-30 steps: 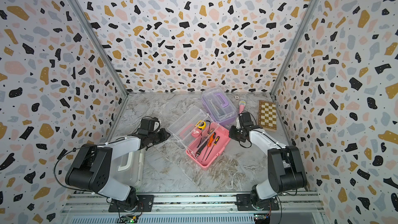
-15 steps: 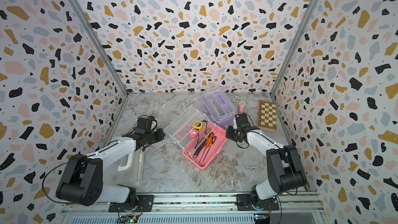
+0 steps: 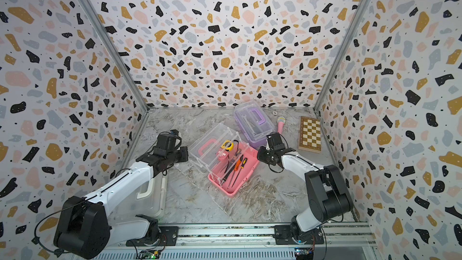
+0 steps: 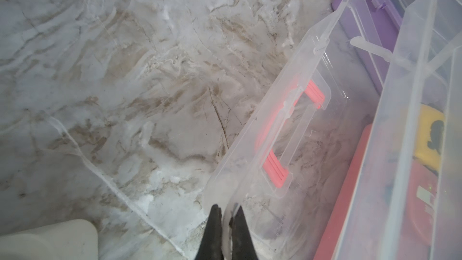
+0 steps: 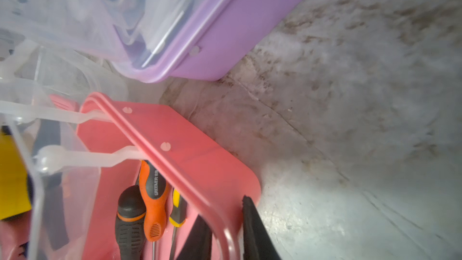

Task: Close toolboxes
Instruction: Close the toolbox lid.

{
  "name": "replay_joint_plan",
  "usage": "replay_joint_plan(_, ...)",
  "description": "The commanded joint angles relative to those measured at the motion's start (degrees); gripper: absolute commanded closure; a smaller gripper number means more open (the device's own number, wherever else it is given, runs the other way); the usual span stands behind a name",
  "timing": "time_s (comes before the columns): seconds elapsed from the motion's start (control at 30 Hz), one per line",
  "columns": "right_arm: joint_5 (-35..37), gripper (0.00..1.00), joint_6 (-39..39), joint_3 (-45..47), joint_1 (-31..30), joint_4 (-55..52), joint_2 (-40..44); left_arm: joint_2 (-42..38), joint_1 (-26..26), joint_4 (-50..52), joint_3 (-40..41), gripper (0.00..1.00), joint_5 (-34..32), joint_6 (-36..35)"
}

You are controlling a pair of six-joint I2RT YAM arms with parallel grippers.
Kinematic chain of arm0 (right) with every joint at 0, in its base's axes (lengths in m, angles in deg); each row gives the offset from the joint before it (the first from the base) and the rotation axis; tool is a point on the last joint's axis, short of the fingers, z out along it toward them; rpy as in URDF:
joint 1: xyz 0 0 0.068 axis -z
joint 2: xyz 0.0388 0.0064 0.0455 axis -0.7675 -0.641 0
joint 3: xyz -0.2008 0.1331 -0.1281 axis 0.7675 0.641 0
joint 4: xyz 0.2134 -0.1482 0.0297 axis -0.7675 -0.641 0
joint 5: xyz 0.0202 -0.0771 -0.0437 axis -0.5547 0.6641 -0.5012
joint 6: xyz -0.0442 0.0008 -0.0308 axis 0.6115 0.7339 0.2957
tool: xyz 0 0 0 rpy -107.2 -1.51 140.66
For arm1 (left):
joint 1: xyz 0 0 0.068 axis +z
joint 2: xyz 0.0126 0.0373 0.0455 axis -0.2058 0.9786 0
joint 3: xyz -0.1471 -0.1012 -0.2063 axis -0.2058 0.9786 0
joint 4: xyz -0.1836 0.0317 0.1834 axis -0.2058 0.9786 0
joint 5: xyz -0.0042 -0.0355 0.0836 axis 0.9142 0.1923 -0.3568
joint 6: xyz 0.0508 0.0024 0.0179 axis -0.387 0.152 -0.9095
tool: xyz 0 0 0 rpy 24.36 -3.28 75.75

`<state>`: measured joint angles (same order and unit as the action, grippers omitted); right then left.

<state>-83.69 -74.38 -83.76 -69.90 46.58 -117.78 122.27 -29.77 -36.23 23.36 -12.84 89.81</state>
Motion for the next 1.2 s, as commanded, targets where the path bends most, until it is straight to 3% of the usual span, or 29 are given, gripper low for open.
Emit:
replay_joint_plan(0.0,-9.7,0.76,-2.9,0.8,-4.4,3.4,-3.3,-3.6,-5.4,-4.2,-2.5,1.0,7.0,-2.5)
replay_joint_plan(0.2,-9.9,0.72,-4.6,-0.1,-6.4,6.3,-4.5,-9.2,-8.8,-3.0,-1.7,1.0,5.1,-4.6)
replay_joint_plan(0.7,-16.1,0.69,-14.5,-3.3,-9.0,26.4,-14.9,-14.3,-19.1,-10.2,2.3,1.0,11.5,-11.4)
replay_joint_plan(1.03,-15.8,0.69,-14.9,-2.1,-9.3,28.3,-15.8,-15.6,-27.1,-9.3,3.1,1.0,9.7,-14.2)
replay_joint_plan(1.17,-15.1,0.68,-14.7,-1.2,-9.3,27.6,-14.6,-16.1,-27.8,-9.3,3.2,0.87,9.5,-13.6)
